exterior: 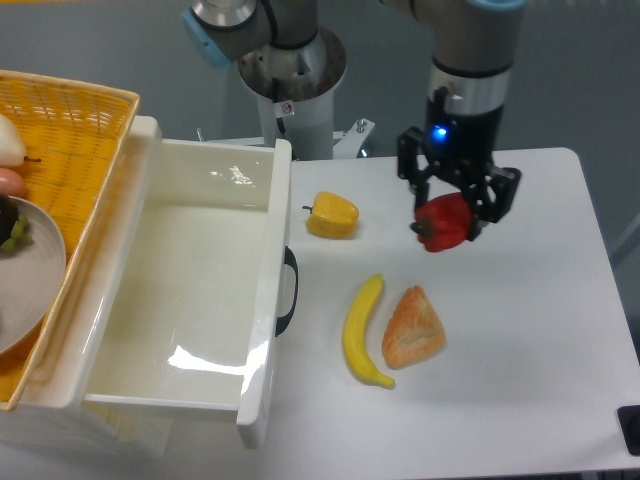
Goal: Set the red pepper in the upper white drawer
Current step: 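Carry the red pepper over the open white drawer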
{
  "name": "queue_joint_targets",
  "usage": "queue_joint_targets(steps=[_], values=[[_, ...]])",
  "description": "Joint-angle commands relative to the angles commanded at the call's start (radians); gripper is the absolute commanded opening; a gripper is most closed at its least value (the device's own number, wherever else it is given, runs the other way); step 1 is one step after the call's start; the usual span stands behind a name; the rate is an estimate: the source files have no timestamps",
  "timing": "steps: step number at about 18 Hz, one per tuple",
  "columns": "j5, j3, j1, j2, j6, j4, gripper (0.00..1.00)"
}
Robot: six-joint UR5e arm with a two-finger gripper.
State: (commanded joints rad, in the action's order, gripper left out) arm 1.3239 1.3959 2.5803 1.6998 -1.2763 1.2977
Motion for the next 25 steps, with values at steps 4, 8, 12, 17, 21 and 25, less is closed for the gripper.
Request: queue_joint_targets(steps=[4,8,12,17,21,25], values=[[-0.043,0.000,-0.058,-0.008,0.024,-0.005,0.60],[-0.048,0.002,-0.158,-0.003,0.028,-0.006,0.60],[-0.049,0.014,-0.239,0.006,0.022,-0.008,0.60],[-0.051,0.021,-0.299,0.044,0.014,-0.011,0.60],[-0.049,0.034,-0.324,0.069,-0.017,-0.011,0.60],[-0.049,0.055,-0.348,0.086,-0.028,-0.017,0.60]])
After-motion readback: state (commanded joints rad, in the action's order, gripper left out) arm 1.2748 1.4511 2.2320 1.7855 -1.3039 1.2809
